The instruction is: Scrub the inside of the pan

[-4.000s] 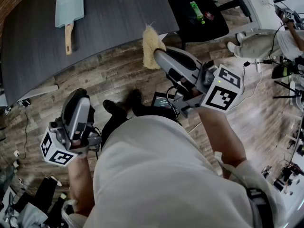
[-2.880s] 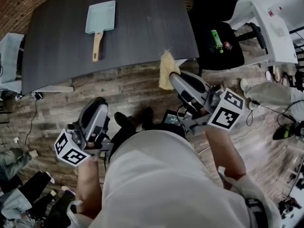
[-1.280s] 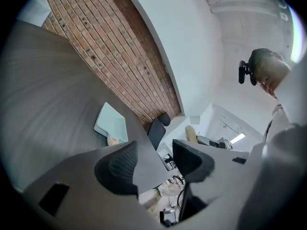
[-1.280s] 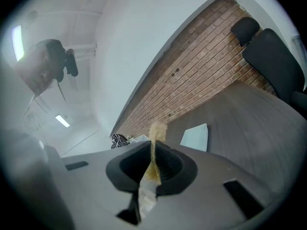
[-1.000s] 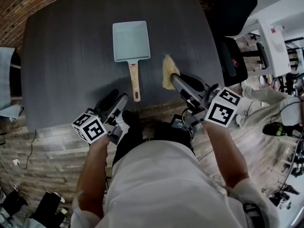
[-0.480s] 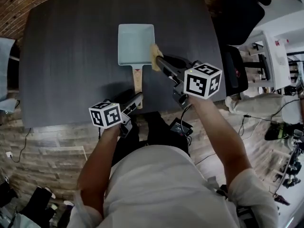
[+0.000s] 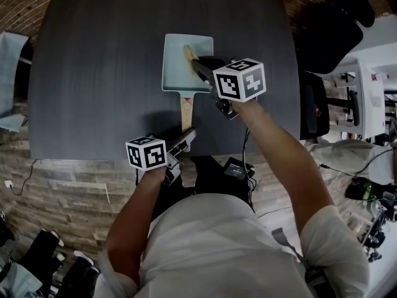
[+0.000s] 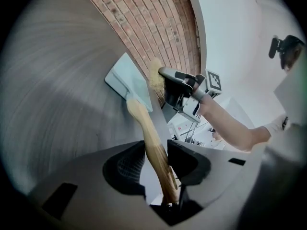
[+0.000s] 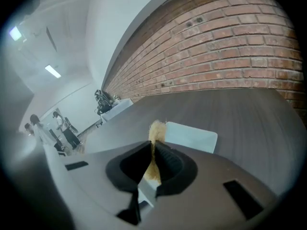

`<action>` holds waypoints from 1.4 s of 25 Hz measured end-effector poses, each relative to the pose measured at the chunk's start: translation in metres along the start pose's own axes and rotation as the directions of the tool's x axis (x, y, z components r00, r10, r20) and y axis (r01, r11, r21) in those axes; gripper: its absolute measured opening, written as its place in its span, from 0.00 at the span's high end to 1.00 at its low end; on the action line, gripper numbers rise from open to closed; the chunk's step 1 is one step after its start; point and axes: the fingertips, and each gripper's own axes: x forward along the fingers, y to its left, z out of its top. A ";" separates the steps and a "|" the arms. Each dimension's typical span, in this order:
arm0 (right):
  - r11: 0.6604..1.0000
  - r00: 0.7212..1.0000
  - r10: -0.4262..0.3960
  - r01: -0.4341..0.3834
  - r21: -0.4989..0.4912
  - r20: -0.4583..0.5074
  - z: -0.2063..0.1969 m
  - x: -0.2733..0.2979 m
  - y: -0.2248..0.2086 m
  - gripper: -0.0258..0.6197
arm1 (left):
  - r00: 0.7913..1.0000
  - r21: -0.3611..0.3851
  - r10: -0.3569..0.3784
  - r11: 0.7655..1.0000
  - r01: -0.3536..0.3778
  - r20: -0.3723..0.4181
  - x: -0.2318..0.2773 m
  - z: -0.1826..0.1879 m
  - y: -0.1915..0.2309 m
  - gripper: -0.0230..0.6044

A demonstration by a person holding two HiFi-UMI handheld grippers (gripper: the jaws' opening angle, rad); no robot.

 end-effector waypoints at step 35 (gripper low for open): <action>0.808 0.894 -0.180 -0.103 -0.580 -0.410 -0.019 0.116 -0.009 0.91 | 0.991 0.042 0.061 0.998 -0.056 -0.119 0.003 -0.007 -0.003 0.72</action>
